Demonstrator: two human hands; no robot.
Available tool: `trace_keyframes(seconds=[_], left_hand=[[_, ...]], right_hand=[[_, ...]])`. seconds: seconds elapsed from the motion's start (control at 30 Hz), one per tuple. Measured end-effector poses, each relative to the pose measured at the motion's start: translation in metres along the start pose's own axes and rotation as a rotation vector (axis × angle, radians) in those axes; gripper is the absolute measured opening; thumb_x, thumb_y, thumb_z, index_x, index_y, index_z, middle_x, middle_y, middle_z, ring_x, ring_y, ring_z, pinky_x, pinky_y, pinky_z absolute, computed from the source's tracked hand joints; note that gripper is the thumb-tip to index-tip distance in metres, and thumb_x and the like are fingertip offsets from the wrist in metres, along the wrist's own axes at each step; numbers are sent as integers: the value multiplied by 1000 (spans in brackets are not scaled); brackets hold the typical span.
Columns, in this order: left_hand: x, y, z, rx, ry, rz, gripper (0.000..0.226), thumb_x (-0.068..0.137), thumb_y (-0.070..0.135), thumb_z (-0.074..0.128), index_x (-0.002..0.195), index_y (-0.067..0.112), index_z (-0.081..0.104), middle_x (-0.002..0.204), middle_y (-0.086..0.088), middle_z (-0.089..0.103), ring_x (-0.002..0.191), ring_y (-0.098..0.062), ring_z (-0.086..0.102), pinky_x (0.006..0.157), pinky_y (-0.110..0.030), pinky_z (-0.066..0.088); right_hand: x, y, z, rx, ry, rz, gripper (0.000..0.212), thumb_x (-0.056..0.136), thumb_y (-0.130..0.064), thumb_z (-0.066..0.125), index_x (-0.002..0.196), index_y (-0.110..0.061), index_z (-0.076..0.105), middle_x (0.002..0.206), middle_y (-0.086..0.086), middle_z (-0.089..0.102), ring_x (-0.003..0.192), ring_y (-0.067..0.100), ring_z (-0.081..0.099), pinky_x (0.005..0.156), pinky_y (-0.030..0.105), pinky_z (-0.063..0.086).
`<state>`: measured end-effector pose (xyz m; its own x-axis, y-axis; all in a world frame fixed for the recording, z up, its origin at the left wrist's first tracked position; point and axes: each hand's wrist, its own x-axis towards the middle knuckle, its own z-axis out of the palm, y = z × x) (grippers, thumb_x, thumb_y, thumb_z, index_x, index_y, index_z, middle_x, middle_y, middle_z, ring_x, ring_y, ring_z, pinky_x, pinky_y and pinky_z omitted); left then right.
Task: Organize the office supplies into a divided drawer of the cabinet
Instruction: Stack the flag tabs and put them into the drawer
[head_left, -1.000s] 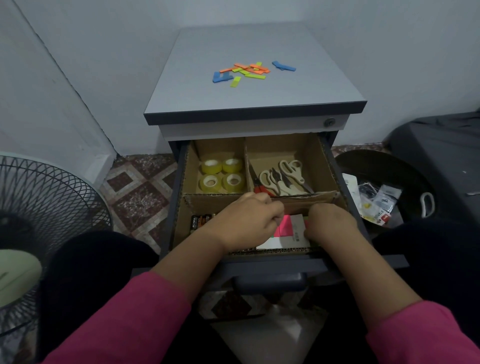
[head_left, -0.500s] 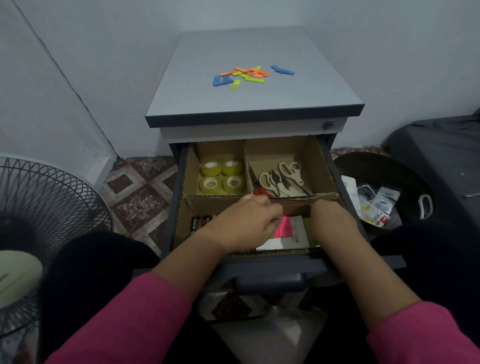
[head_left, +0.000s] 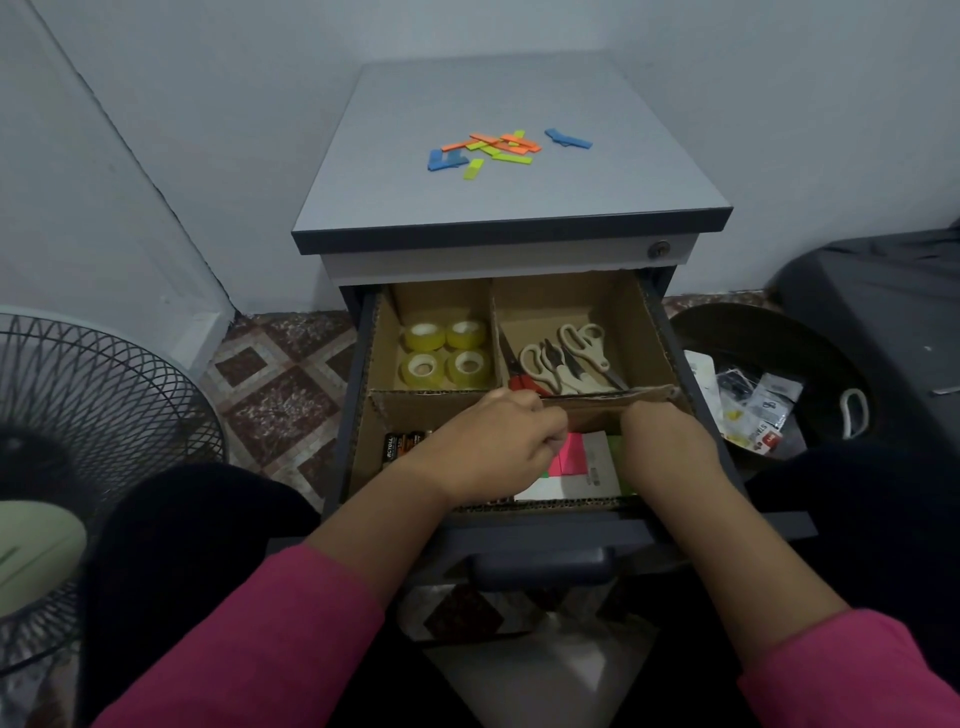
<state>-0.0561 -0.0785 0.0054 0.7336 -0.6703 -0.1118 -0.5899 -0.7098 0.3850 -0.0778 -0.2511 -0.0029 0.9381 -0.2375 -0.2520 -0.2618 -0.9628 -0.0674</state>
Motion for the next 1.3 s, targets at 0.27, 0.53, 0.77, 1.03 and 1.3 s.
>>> trace_keyframes(seconds=[0.27, 0.53, 0.77, 1.03, 1.3], left_hand=[[-1, -1, -4, -94, 2, -6, 16, 94, 19, 43, 99, 19, 58, 104, 1, 54, 105, -19, 43, 92, -34, 41], [-2, -3, -5, -168, 16, -4, 16, 90, 17, 43, 93, 20, 59, 100, 2, 54, 101, -17, 47, 90, -40, 43], [-1, -1, -5, -130, 17, 7, 15, 91, 15, 44, 95, 17, 59, 100, 0, 54, 99, -19, 46, 90, -35, 40], [0, -1, -4, -96, 21, 20, 14, 91, 15, 44, 94, 16, 58, 98, -1, 54, 98, -20, 46, 90, -34, 39], [-1, -1, -3, -71, 0, 12, 13, 92, 17, 43, 95, 17, 56, 100, -1, 53, 100, -21, 44, 90, -34, 39]], right_hand=[[5, 7, 3, 150, -10, 27, 14, 87, -9, 53, 95, -12, 64, 86, 7, 55, 94, 30, 61, 70, 29, 42], [5, 5, -14, 377, -133, 6, 18, 73, -18, 78, 67, -30, 66, 84, 0, 67, 86, 19, 65, 79, 30, 54], [5, -7, -6, 462, -189, 5, 21, 66, -9, 77, 73, -26, 68, 74, 0, 68, 75, 15, 65, 65, 22, 49], [1, -6, -5, 413, -157, -42, 24, 73, -12, 76, 61, -28, 62, 66, -6, 63, 68, 10, 61, 65, 19, 45], [2, -5, -4, 414, -203, -22, 12, 75, -14, 75, 69, -17, 66, 77, 7, 70, 77, 20, 67, 72, 27, 52]])
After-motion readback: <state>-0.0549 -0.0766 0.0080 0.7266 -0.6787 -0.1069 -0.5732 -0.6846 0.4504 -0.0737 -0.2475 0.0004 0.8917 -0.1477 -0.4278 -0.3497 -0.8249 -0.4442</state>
